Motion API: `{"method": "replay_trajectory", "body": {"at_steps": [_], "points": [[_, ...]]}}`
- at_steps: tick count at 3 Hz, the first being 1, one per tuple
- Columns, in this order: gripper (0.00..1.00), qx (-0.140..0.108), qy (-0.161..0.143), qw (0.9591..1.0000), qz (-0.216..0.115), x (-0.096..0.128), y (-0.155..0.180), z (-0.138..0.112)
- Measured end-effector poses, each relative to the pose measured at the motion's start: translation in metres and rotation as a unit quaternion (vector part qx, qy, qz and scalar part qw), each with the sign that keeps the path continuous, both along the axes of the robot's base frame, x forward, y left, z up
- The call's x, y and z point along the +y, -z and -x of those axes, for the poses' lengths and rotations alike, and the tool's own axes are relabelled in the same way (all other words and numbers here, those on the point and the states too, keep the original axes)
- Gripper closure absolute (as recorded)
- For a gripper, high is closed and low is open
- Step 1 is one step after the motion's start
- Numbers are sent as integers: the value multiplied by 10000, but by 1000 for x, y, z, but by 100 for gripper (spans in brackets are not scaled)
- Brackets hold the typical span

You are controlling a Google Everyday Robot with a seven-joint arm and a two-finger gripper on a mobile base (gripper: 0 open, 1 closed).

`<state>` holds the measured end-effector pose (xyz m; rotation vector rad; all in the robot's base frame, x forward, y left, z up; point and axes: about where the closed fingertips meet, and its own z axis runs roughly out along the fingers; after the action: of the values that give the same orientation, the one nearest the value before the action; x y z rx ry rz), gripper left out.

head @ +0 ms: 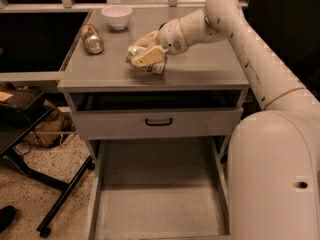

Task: Pick 7up can from middle drawer and place on counter

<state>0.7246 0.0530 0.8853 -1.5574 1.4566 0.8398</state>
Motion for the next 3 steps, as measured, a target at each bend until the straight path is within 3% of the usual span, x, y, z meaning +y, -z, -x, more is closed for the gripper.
{"method": "replay_trajectory", "body": {"at_steps": [1,3], "points": [[100,186,25,9997,-182,-5,10,6],[58,186,25,9997,-182,-5,8,6]]}}
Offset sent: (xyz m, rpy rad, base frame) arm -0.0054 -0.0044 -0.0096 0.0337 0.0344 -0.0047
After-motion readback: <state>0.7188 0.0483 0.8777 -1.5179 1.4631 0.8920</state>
